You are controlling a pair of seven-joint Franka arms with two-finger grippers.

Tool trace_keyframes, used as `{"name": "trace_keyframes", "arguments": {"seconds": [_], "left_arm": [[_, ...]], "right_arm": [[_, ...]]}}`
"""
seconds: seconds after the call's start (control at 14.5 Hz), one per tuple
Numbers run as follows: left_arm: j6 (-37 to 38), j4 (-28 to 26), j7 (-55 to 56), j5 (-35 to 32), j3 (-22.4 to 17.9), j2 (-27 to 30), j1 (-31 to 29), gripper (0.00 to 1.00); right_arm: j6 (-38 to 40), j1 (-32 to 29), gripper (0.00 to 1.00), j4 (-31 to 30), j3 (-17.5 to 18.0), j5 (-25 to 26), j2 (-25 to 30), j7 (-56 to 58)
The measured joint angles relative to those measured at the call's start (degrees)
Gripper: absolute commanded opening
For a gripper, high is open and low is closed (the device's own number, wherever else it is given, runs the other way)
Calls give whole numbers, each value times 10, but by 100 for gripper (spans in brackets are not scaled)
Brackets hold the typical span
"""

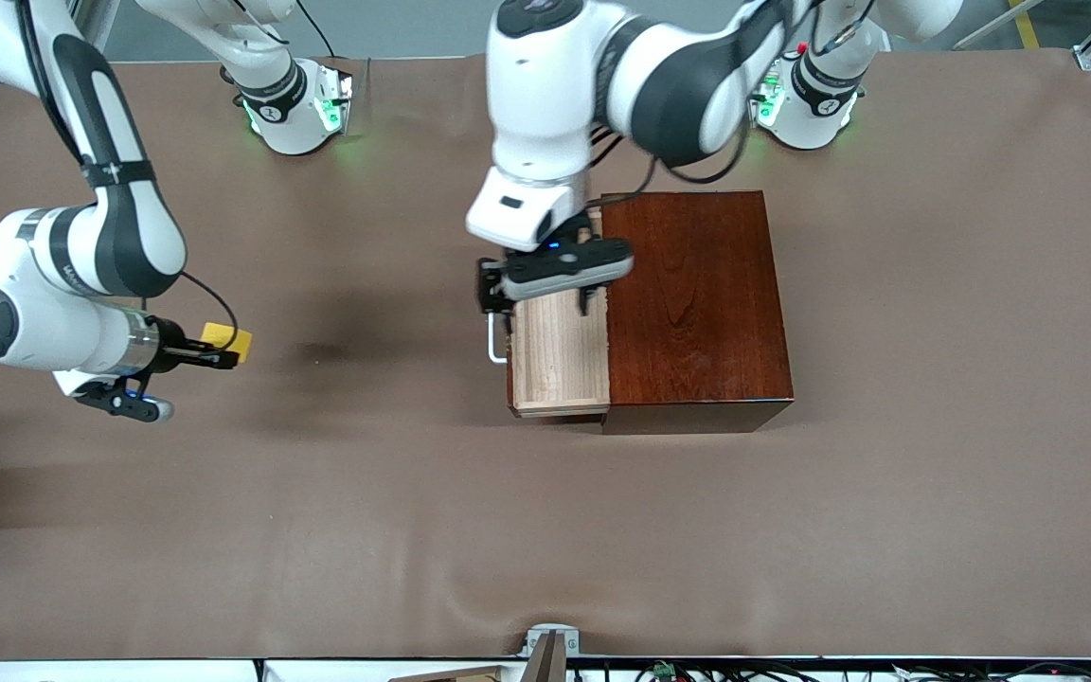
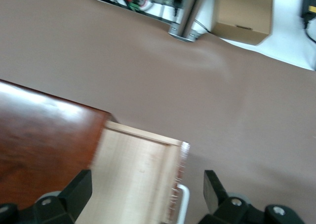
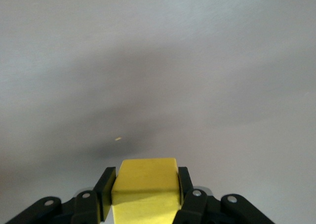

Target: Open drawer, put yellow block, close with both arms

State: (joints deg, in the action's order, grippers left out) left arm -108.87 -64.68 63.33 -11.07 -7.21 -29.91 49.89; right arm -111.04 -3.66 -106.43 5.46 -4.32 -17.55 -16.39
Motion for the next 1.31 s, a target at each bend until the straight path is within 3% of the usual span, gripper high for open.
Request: {"name": "trace_keyframes", "arguments": {"seconds": [0.34, 0.69, 1.31], "left_arm": [[86, -1, -147, 1, 0, 51, -74, 100], [159, -3, -284, 13, 0, 91, -162, 100], [247, -5, -408, 15, 1, 135, -250, 100]], "right_arm": [[10, 40, 1, 13, 1, -4, 8, -88], [41, 118, 1, 42, 2, -6, 23, -221], [70, 264, 1, 98, 2, -7, 26, -473]]}}
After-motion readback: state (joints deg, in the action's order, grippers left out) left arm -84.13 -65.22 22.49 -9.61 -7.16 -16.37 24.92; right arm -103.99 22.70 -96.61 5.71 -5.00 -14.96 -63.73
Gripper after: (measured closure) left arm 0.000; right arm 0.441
